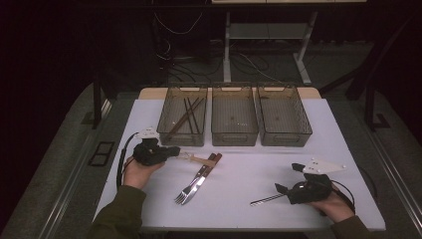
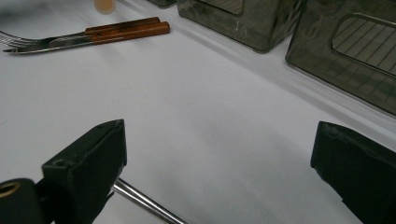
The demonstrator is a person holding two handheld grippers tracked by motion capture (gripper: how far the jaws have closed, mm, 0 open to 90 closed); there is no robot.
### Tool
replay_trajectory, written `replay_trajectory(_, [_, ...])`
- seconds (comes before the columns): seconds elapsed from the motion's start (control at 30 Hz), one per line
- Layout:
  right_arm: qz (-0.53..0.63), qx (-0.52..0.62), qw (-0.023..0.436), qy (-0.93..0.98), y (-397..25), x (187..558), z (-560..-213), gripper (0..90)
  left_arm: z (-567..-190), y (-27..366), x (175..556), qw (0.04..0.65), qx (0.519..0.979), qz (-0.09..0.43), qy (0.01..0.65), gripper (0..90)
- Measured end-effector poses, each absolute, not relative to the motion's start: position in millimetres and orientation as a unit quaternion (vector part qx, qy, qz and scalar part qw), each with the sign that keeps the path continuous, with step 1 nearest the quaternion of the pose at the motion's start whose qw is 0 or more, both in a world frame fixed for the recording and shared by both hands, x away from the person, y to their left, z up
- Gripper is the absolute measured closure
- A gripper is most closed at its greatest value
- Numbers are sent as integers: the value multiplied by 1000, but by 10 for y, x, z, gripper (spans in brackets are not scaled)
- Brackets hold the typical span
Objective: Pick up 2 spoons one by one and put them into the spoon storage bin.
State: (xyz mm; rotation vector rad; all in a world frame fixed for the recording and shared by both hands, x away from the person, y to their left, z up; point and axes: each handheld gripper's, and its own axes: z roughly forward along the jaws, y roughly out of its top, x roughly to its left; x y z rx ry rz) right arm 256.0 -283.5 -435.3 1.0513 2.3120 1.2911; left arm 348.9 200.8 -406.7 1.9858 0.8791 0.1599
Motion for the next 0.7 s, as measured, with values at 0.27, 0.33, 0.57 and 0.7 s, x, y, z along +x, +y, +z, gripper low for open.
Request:
replay_trajectory(0.27, [448, 368, 147, 802, -2837, 2568, -4359, 37, -3908, 1905, 3532, 480, 804, 74, 343, 862])
replay_trajectory(0.33, [448, 367, 146, 802, -2838, 2569, -4360, 37, -3875, 1865, 3547, 483, 804, 75, 339, 863])
replay_trajectory(0.57, [450, 367, 146, 801, -2846, 2564, -4356, 37, -3756, 1715, 3621, 498, 798, 81, 330, 863])
replay_trajectory(0.7, [451, 367, 146, 800, -2848, 2564, -4352, 37, -3680, 1617, 3682, 508, 793, 86, 324, 863])
